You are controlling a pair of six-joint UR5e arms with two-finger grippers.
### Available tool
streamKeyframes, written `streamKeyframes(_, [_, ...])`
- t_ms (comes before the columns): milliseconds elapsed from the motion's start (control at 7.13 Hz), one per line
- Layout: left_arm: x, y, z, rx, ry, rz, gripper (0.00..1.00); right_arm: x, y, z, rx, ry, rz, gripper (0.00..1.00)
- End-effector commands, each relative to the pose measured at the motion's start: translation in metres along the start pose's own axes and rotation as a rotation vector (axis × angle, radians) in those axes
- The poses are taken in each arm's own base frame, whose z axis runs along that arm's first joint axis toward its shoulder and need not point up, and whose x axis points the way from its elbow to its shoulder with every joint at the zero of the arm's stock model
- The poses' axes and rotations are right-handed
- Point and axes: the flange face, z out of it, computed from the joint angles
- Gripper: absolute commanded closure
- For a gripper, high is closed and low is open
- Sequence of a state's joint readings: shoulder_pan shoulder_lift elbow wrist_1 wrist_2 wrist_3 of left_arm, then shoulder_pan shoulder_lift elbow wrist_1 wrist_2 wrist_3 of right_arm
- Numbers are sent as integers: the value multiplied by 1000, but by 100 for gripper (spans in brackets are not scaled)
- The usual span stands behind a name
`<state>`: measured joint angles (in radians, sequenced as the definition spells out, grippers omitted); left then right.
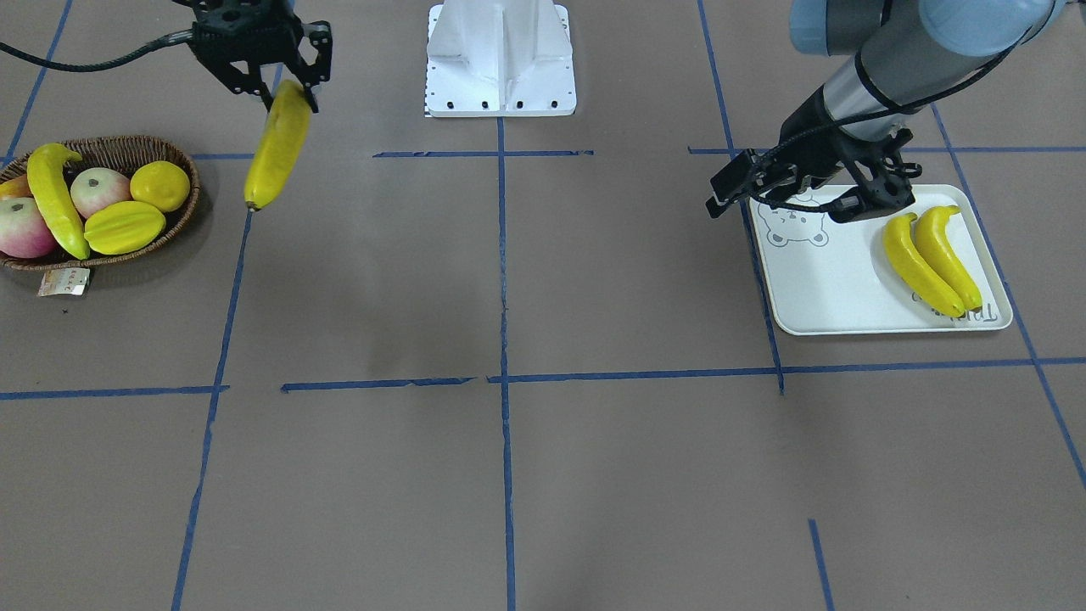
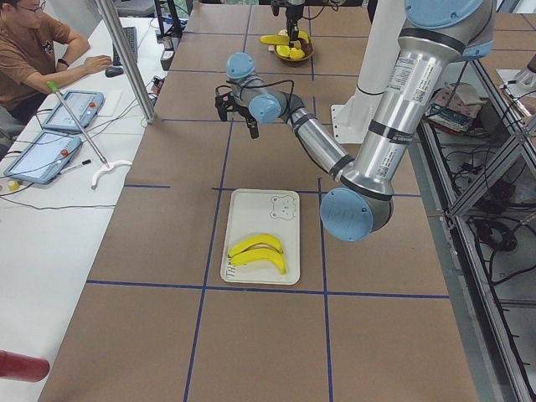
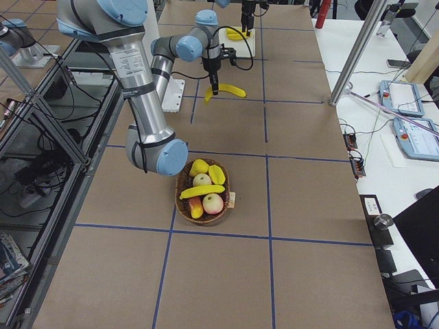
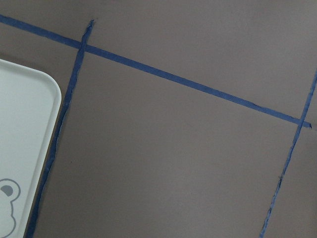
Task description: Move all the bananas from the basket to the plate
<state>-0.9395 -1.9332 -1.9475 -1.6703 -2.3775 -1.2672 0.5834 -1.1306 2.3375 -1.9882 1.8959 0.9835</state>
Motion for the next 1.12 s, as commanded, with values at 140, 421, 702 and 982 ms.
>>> streamKeyframes(140, [11,7,-1,11,66,77,1,-65,-37,44,138,-360,120,99])
streamKeyframes(421, [23,13,-10,42,201,140,1,-85,-25,53,138,-481,142,99])
streamKeyframes(702, [30,11,13,39,371,194,1,-103,-9,55,140,-617,121,98])
streamKeyframes(982, [60,11,17,11,490,154,1,-114,1,58,170,-704,107,98])
